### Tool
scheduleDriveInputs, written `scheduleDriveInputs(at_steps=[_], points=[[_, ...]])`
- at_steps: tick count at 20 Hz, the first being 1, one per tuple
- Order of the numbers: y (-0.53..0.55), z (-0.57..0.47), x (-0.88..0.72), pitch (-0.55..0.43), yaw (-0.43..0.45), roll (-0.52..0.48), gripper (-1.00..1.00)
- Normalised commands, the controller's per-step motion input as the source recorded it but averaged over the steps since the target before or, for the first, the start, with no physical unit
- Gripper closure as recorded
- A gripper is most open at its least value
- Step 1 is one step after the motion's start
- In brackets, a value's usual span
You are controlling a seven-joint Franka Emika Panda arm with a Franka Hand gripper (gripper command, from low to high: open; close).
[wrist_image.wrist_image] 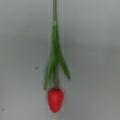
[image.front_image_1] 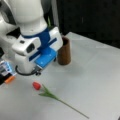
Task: Flower insertion into a vase
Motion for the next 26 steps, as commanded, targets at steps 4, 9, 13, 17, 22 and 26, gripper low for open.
scheduleDriveInputs(at_steps=[4, 9, 13, 17, 22, 26], points=[[0.03, -0.09, 0.01, 0.090, 0.032, -0.122, -1.00], [0.02, -0.29, 0.05, 0.138, 0.078, -0.116, -1.00], [0.01, -0.46, 0.10, 0.123, 0.139, -0.077, -1.00], [0.06, -0.39, 0.05, 0.069, 0.146, -0.067, -1.00], [0.12, -0.27, -0.02, 0.021, 0.114, -0.071, -1.00], [0.16, -0.39, 0.04, -0.026, 0.095, -0.086, -1.00]])
